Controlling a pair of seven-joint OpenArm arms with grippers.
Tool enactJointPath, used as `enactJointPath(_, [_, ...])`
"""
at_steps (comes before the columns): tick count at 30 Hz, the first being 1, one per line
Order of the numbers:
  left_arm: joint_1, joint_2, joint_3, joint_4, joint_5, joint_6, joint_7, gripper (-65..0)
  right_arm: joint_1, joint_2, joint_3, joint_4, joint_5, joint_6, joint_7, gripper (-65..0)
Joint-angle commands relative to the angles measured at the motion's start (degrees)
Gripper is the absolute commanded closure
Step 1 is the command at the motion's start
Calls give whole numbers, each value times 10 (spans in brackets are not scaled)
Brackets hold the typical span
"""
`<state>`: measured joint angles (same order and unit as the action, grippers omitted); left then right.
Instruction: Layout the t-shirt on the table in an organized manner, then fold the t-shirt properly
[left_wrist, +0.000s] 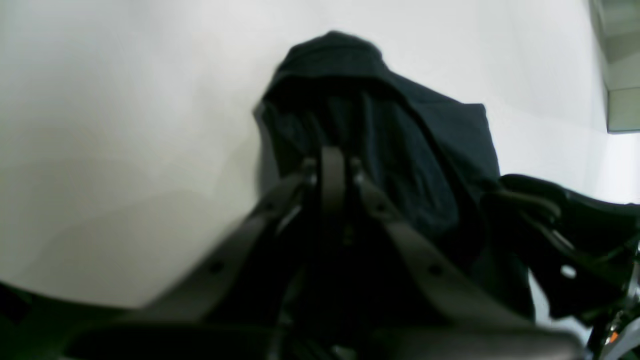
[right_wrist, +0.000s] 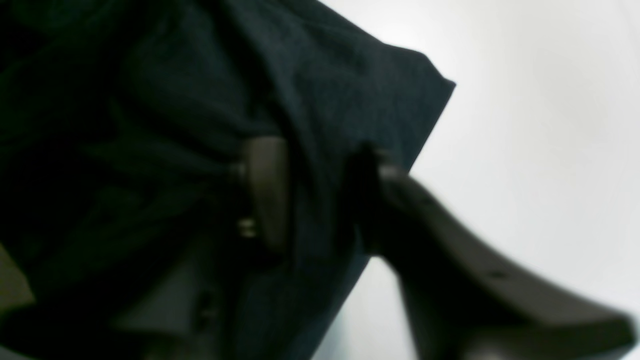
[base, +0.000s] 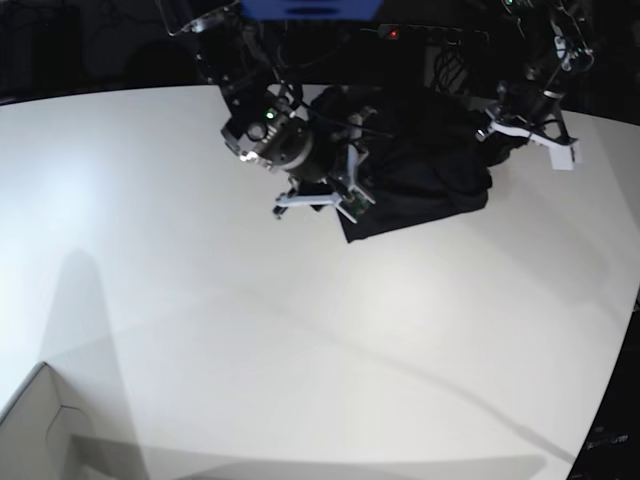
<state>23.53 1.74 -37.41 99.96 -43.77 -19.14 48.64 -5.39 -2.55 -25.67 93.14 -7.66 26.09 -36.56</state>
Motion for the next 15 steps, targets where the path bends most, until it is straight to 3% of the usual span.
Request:
enactJointPath(1, [-5,-2,0,13,-10,-7,-7,-1,8,0,0,12,6,0,12,-81])
enactJointPath(3, [-12,-1,0,13,-10,-7,-7,-1,7,1,0,21,6,0,12,-35])
enactJointPath(8, [-21,-1,1,13,-10,-7,-7,-1,2,19,1,54,7,0,12,-35])
enactJointPath(15, [-29,-4,18,8,-10,-7,-7,-1,-5,21,54,59,7,2,11,-35])
